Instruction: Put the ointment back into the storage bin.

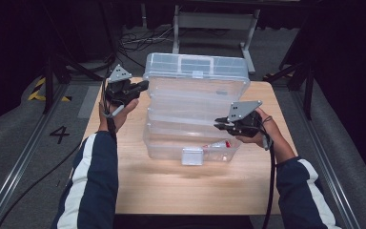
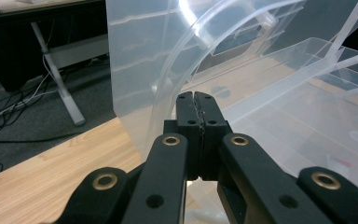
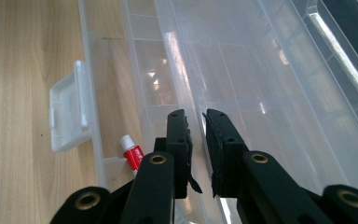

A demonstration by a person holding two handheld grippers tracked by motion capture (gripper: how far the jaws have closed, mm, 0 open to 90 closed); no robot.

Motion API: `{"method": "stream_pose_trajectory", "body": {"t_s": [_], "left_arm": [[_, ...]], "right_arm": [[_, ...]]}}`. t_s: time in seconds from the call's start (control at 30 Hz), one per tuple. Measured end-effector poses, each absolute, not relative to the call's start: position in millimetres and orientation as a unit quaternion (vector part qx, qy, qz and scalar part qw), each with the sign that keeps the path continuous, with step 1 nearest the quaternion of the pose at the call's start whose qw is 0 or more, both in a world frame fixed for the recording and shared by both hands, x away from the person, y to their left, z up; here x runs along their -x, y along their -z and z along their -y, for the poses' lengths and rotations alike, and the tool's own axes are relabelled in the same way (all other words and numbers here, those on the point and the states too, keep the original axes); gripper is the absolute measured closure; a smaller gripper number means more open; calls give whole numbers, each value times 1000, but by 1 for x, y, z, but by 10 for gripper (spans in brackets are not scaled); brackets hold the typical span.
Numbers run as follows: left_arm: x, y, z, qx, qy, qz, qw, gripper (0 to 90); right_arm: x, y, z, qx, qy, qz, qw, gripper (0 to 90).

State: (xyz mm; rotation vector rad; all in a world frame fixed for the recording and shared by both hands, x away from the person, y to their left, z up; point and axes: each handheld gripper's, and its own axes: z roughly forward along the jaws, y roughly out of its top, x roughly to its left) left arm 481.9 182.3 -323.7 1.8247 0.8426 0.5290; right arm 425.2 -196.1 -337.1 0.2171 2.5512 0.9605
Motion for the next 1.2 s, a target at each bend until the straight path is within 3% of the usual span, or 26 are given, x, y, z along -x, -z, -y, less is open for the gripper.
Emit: {"method": "stream_pose_trajectory", "body": {"t_s": [0.7, 1.2], "left_arm": [[-472, 326, -179, -753, -230, -340, 514, 900], [-463, 329, -180, -758, -235, -331, 511, 900]], "right_arm": [[-417, 343, 198, -88, -346, -909, 215, 780], [-410, 345, 222, -111, -363, -899, 218, 776]]}}
